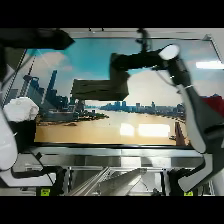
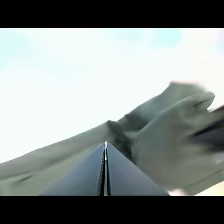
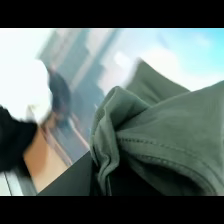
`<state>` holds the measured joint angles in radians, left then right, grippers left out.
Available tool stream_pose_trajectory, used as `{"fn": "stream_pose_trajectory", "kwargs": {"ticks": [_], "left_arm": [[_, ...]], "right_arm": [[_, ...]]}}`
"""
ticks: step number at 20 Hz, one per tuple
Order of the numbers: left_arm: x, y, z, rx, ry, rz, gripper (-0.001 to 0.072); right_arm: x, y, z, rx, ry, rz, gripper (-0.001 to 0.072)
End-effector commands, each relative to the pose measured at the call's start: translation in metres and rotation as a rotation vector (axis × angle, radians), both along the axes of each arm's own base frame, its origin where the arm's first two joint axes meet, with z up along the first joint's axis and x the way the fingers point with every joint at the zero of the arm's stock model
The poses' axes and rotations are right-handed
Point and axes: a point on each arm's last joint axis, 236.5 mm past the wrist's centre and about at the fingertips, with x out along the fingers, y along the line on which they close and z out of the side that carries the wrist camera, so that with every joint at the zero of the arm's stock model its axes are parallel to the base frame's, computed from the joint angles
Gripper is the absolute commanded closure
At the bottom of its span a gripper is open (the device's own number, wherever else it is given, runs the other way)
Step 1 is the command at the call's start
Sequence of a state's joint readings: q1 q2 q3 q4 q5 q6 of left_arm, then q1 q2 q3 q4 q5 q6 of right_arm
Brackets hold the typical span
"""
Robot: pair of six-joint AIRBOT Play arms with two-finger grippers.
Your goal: Fold the shirts.
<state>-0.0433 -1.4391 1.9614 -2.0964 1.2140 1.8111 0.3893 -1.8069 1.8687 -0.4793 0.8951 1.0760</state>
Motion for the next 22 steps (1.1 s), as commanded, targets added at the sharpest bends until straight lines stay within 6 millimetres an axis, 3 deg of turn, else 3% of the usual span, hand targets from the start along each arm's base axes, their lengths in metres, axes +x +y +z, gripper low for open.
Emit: {"fn": "stream_pose_trajectory", "kwargs": {"ticks": [1, 3, 4, 5, 6, 7, 10, 11, 13, 15, 17, 19, 20, 22], "left_arm": [[-0.04, 0.059, 0.036, 0.01, -0.047, 0.115, 0.0688], [-0.05, 0.066, 0.018, 0.016, 0.007, 0.127, 0.0688], [-0.053, 0.068, 0.006, 0.016, 0.04, 0.131, 0.0688], [-0.056, 0.067, -0.008, 0.021, 0.074, 0.123, 0.0688], [-0.06, 0.067, -0.024, 0.03, 0.115, 0.11, 0.0688], [-0.064, 0.066, -0.038, 0.03, 0.155, 0.105, 0.0687], [-0.069, 0.061, -0.072, 0.031, 0.238, 0.087, 0.0688], [-0.07, 0.061, -0.08, 0.033, 0.255, 0.083, 0.0688], [-0.072, 0.061, -0.088, 0.036, 0.275, 0.079, 0.0688], [-0.074, 0.06, -0.088, 0.045, 0.275, 0.066, 0.0688], [-0.076, 0.06, -0.09, 0.048, 0.285, 0.06, 0.0688], [-0.077, 0.059, -0.09, 0.048, 0.289, 0.058, 0.0688], [-0.077, 0.059, -0.09, 0.048, 0.289, 0.058, 0.0688], [-0.077, 0.059, -0.09, 0.048, 0.289, 0.058, 0.0688]], "right_arm": [[0.03, 0.102, -0.049, 0.129, -0.098, -0.282, 0.0658], [0.041, 0.125, -0.117, 0.068, -0.102, -0.452, 0.0084], [0.032, 0.138, -0.135, 0.05, -0.091, -0.403, 0.0065], [0.023, 0.146, -0.137, 0.045, -0.086, -0.341, 0.0095], [0.016, 0.15, -0.127, 0.026, -0.132, -0.269, 0.0267], [0.012, 0.148, -0.111, 0.011, -0.178, -0.211, 0.0359], [0.006, 0.119, -0.053, 0.021, -0.218, -0.076, 0.0355], [0.001, 0.105, -0.042, 0.018, -0.19, -0.026, 0.0355], [-0.004, 0.065, -0.038, -0.027, -0.058, 0.03, 0.0354], [-0.008, 0.016, -0.052, -0.126, 0.087, 0.051, 0.0354], [-0.005, -0.04, -0.081, -0.248, 0.233, 0.017, 0.0327], [0.01, -0.086, -0.118, -0.345, 0.357, -0.109, 0.0011], [0.018, -0.104, -0.139, -0.38, 0.414, -0.166, 0.0012], [0.024, -0.115, -0.176, -0.39, 0.506, -0.203, 0.0012]]}}
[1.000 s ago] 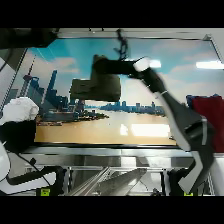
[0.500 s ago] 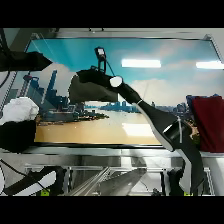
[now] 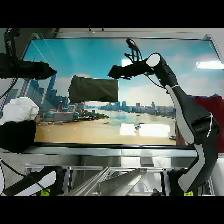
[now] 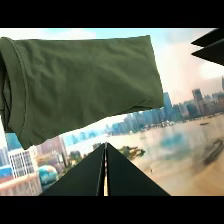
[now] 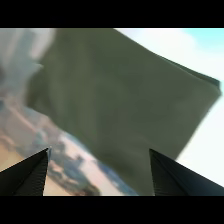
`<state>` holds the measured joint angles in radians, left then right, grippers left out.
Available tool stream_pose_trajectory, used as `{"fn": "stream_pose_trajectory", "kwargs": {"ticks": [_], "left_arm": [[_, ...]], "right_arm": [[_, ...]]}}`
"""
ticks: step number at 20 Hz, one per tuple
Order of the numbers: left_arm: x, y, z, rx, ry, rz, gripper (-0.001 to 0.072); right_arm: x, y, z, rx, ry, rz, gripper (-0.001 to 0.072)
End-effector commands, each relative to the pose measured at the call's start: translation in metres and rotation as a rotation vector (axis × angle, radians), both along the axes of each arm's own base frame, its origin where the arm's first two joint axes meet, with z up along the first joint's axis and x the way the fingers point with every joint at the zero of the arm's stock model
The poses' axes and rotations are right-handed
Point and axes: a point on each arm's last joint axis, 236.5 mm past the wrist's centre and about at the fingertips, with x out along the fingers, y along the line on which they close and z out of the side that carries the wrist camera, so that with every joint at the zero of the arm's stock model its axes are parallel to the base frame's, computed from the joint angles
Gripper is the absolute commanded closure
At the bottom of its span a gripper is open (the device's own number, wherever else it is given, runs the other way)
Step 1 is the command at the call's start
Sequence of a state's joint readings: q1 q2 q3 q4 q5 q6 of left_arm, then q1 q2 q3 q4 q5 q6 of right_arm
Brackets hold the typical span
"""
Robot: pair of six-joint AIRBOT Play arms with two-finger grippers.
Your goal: Fold the shirts.
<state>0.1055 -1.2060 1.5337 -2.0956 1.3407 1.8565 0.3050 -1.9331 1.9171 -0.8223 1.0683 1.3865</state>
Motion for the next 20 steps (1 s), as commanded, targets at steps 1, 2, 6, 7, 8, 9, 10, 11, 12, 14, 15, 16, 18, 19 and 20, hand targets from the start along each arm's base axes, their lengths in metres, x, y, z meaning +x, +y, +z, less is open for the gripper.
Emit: {"fn": "stream_pose_trajectory", "kwargs": {"ticks": [1, 2, 6, 7, 8, 9, 10, 11, 12, 14, 15, 16, 18, 19, 20], "left_arm": [[-0.001, 0.0, -0.001, 0.002, 0.005, -0.003, 0.0688], [-0.001, 0.0, -0.001, 0.003, 0.005, -0.003, 0.0688], [-0.001, 0.0, -0.001, 0.008, -0.002, -0.011, 0.0688], [0.0, 0.0, -0.001, 0.008, -0.004, -0.01, 0.0688], [0.0, 0.001, 0.0, 0.008, -0.007, -0.008, 0.0688], [0.001, 0.001, 0.0, 0.008, -0.009, -0.007, 0.0688], [0.001, 0.001, 0.0, 0.007, -0.009, -0.007, 0.0688], [0.001, 0.001, 0.0, 0.008, -0.008, -0.007, 0.0688], [0.001, 0.001, 0.0, 0.008, -0.008, -0.007, 0.0688], [0.001, 0.001, 0.0, 0.008, -0.007, -0.007, 0.0688], [0.0, 0.001, -0.001, 0.008, -0.005, -0.008, 0.0688], [-0.001, 0.0, -0.001, 0.008, -0.002, -0.01, 0.0687], [-0.003, 0.0, -0.002, 0.009, 0.008, -0.016, 0.0688], [-0.004, 0.0, -0.003, 0.009, 0.011, -0.017, 0.0687], [-0.004, 0.0, -0.003, 0.009, 0.015, -0.019, 0.0688]], "right_arm": [[0.0, -0.045, -0.072, -0.107, 0.229, -0.111, 0.0012], [-0.003, -0.041, -0.091, -0.095, 0.273, -0.108, 0.0012], [-0.01, 0.01, -0.117, 0.1, 0.332, -0.038, 0.0015], [-0.007, 0.022, -0.118, 0.136, 0.32, -0.041, 0.0017], [-0.004, 0.03, -0.124, 0.139, 0.304, -0.058, 0.0018], [-0.001, 0.036, -0.127, 0.141, 0.293, -0.07, 0.0018], [-0.001, 0.043, -0.131, 0.14, 0.285, -0.074, 0.0018], [-0.001, 0.048, -0.131, 0.14, 0.273, -0.079, 0.0041], [0.001, 0.052, -0.131, 0.139, 0.254, -0.081, 0.0181], [-0.001, 0.062, -0.123, 0.15, 0.24, -0.064, 0.0363], [-0.006, 0.067, -0.111, 0.156, 0.236, -0.028, 0.0614], [-0.009, 0.07, -0.093, 0.162, 0.219, 0.007, 0.0633], [-0.007, 0.066, -0.042, 0.148, 0.135, 0.043, 0.0689], [-0.003, 0.056, -0.015, 0.108, 0.077, 0.026, 0.069], [0.003, 0.037, 0.008, 0.049, 0.024, -0.015, 0.069]]}}
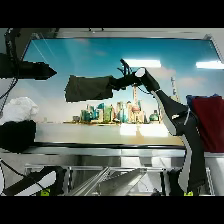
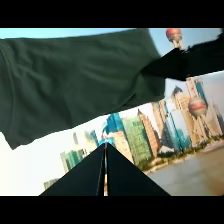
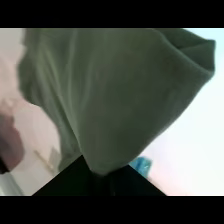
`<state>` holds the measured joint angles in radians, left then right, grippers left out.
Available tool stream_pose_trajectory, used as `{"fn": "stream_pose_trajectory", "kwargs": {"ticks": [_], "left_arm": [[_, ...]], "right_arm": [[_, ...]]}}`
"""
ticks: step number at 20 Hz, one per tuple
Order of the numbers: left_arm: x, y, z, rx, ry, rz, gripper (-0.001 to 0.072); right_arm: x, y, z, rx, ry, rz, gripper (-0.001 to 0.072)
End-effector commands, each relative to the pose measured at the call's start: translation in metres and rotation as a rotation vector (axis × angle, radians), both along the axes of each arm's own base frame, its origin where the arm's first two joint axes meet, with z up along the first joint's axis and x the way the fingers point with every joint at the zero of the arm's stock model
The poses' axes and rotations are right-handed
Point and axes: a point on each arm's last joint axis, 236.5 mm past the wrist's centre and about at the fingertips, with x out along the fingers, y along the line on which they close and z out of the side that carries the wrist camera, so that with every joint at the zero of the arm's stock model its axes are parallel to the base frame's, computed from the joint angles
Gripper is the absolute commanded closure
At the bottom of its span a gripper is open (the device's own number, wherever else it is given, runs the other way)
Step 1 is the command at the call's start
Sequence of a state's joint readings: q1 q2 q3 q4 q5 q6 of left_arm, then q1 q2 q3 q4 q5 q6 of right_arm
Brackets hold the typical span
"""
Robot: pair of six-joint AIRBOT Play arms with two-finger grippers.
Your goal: Fold the shirts.
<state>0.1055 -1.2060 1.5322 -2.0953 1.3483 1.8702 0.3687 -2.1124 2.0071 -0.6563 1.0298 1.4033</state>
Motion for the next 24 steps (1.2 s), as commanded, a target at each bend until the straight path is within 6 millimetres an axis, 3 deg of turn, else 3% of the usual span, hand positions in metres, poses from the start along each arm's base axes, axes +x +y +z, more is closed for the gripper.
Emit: {"fn": "stream_pose_trajectory", "kwargs": {"ticks": [1, 3, 5, 8, 10, 12, 14, 16, 19, 21, 24], "left_arm": [[-0.003, 0.0, -0.002, 0.001, 0.016, -0.007, 0.0688], [-0.005, -0.001, -0.003, 0.001, 0.02, -0.009, 0.0688], [-0.01, -0.002, -0.006, 0.003, 0.046, -0.022, 0.0688], [-0.016, -0.003, -0.009, 0.005, 0.068, -0.034, 0.0688], [-0.016, -0.003, -0.009, 0.005, 0.068, -0.034, 0.0688], [-0.015, -0.003, -0.008, 0.004, 0.068, -0.034, 0.0688], [-0.016, -0.003, -0.009, 0.004, 0.068, -0.034, 0.0688], [-0.016, -0.003, -0.009, 0.004, 0.068, -0.034, 0.0688], [-0.016, -0.003, -0.009, 0.004, 0.069, -0.034, 0.0687], [-0.016, -0.003, -0.009, 0.004, 0.069, -0.034, 0.0688], [-0.016, -0.003, -0.009, 0.004, 0.069, -0.035, 0.0688]], "right_arm": [[0.011, -0.047, 0.07, -0.154, -0.135, -0.08, 0.0691], [0.02, -0.111, 0.113, -0.26, -0.183, -0.199, 0.0691], [0.021, -0.19, 0.161, -0.307, -0.2, -0.343, 0.0691], [0.006, -0.328, 0.216, -0.332, -0.169, -0.618, 0.0691], [-0.02, -0.409, 0.234, -0.363, -0.13, -0.77, 0.0691], [-0.061, -0.491, 0.235, -0.403, -0.012, -0.969, 0.0691], [-0.103, -0.546, 0.232, -0.423, 0.081, -1.093, 0.0691], [-0.153, -0.583, 0.218, -0.469, 0.206, -1.184, 0.0692], [-0.235, -0.616, 0.195, -0.584, 0.389, -1.326, 0.0692], [-0.278, -0.623, 0.17, -0.601, 0.495, -1.366, 0.0691], [-0.321, -0.618, 0.119, -0.595, 0.649, -1.35, 0.0691]]}}
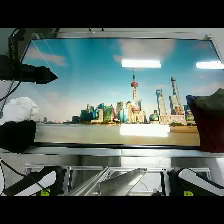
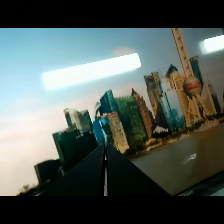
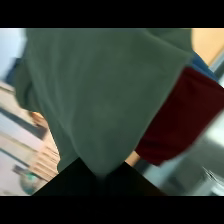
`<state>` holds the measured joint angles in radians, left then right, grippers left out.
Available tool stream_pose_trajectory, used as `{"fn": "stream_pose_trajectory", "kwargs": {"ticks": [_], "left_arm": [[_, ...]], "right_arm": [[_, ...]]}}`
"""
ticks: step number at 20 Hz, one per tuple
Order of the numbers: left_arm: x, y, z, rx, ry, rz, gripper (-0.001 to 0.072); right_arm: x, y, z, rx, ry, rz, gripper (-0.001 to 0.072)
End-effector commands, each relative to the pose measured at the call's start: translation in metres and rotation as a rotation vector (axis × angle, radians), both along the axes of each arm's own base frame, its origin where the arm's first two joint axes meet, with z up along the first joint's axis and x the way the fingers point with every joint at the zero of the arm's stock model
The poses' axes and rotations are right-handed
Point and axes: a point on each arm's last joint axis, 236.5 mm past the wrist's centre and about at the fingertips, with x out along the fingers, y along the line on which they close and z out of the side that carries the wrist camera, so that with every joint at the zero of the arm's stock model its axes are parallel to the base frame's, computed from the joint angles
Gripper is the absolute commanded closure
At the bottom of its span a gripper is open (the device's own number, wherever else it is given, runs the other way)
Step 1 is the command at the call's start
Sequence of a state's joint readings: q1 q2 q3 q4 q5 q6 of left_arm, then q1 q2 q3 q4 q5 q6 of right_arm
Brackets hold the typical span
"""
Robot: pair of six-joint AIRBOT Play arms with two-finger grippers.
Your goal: Fold the shirts.
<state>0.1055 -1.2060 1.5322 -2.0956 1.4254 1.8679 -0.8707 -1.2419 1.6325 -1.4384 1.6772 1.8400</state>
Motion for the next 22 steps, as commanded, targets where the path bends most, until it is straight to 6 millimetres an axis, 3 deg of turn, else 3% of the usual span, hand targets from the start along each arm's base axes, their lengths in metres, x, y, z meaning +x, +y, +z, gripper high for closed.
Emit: {"fn": "stream_pose_trajectory", "kwargs": {"ticks": [1, 4, 6, 7, 8, 9, 10, 12, 15, 16, 17, 18, 20, 22], "left_arm": [[0.0, 0.0, 0.0, 0.0, 0.0, 0.0, 0.0688], [0.0, 0.0, 0.0, 0.0, 0.001, 0.0, 0.0688], [0.0, 0.0, 0.0, 0.0, 0.0, 0.0, 0.0688], [0.0, 0.0, 0.0, 0.0, 0.0, 0.001, 0.0688], [0.0, 0.0, 0.0, 0.0, 0.001, 0.0, 0.0688], [0.0, 0.0, 0.0, 0.0, 0.001, 0.0, 0.0687], [0.0, 0.0, 0.0, 0.0, 0.001, 0.0, 0.0688], [-0.001, 0.0, -0.001, 0.0, 0.006, -0.003, 0.0688], [-0.004, 0.0, -0.001, 0.001, 0.014, -0.007, 0.0688], [-0.004, 0.0, -0.002, 0.001, 0.017, -0.009, 0.0688], [-0.005, -0.001, -0.002, -0.001, 0.022, -0.006, 0.0688], [-0.005, -0.001, -0.002, -0.005, 0.028, 0.0, 0.0688], [-0.008, -0.001, -0.004, -0.009, 0.045, 0.003, 0.0688], [-0.017, -0.003, -0.007, -0.019, 0.096, 0.007, 0.0688]], "right_arm": [[-0.068, -0.001, -0.057, 0.068, 0.163, -0.087, 0.069], [-0.084, 0.01, -0.105, 0.138, 0.222, -0.105, 0.0688], [-0.09, 0.019, -0.125, 0.176, 0.25, -0.103, 0.0678], [-0.092, 0.021, -0.128, 0.187, 0.258, -0.097, 0.0533], [-0.093, 0.022, -0.128, 0.188, 0.265, -0.066, 0.0159], [-0.094, 0.024, -0.127, 0.187, 0.272, -0.037, 0.0023], [-0.095, 0.023, -0.125, 0.187, 0.274, -0.036, 0.0022], [-0.085, 0.02, -0.112, 0.175, 0.234, -0.052, 0.0022], [-0.048, 0.016, -0.076, 0.128, 0.098, -0.024, 0.0026], [-0.031, 0.018, -0.06, 0.117, 0.035, -0.001, 0.0182], [-0.013, 0.024, -0.046, 0.117, -0.037, 0.029, 0.0515], [0.007, 0.032, -0.031, 0.122, -0.114, 0.063, 0.0687], [0.042, 0.059, -0.008, 0.143, -0.247, 0.155, 0.0689], [0.065, 0.092, 0.001, 0.125, -0.287, 0.277, 0.0689]]}}
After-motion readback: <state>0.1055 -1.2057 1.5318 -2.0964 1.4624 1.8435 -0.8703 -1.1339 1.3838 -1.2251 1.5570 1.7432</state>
